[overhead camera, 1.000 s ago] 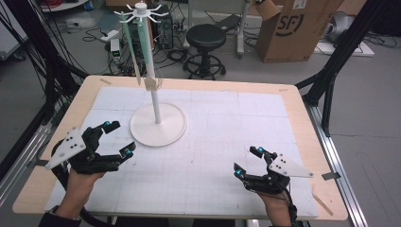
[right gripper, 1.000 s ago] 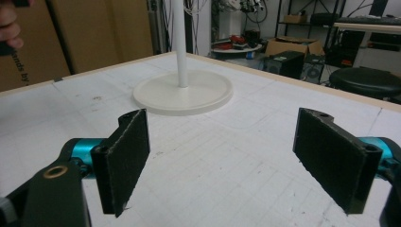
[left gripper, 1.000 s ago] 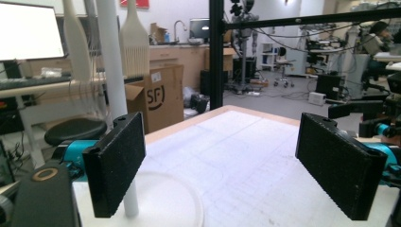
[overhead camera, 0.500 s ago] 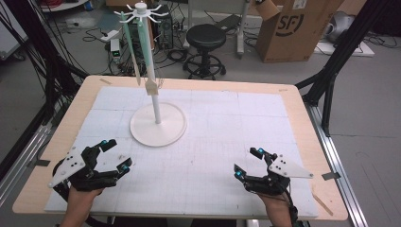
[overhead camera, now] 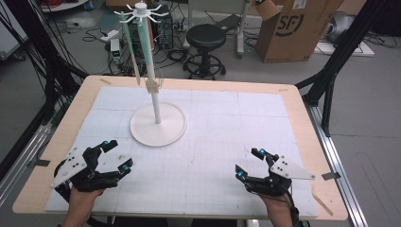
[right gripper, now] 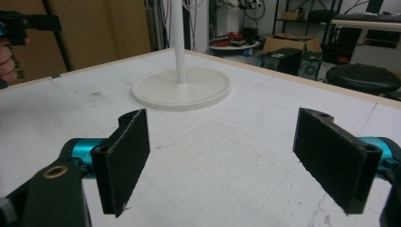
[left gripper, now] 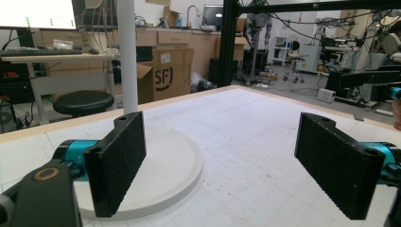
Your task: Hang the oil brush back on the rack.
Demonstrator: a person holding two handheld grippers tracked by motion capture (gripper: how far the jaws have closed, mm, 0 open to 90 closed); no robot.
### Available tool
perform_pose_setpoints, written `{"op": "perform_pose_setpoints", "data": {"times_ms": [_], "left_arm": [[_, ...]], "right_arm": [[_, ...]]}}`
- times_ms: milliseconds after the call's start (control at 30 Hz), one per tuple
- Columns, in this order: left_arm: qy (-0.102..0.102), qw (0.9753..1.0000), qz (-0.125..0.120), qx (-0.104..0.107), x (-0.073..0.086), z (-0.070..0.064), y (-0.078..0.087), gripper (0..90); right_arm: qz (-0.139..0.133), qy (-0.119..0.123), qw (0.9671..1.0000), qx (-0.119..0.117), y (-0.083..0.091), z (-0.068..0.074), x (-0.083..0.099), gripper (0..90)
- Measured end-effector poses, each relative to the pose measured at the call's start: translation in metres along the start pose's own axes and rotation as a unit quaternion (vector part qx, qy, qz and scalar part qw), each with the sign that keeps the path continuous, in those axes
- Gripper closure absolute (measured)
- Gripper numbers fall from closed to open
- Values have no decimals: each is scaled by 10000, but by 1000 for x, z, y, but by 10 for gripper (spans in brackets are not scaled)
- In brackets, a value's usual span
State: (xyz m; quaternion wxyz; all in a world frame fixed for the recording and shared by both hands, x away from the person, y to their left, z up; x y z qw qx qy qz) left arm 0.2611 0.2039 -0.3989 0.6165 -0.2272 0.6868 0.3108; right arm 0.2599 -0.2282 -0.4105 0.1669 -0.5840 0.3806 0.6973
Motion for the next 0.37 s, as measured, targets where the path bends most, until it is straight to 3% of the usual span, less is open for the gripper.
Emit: {"op": "perform_pose_setpoints", "data": {"times_ms": [367], "left_arm": [[32, 10000, -20, -4, 0, 1, -1, 177]], "right_arm": [[-20, -15, 10000, 18, 3, -1, 0, 184]]}}
Point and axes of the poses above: each handheld gripper's, and its own axes: y roughly backward along the jaws, x roughly out of its underside, z roughly to its left, the point moved 5 cm from there along -y, roughly forward along the jaws, and after that the axes turned 8 degrees about z, right-handed, at the moved point
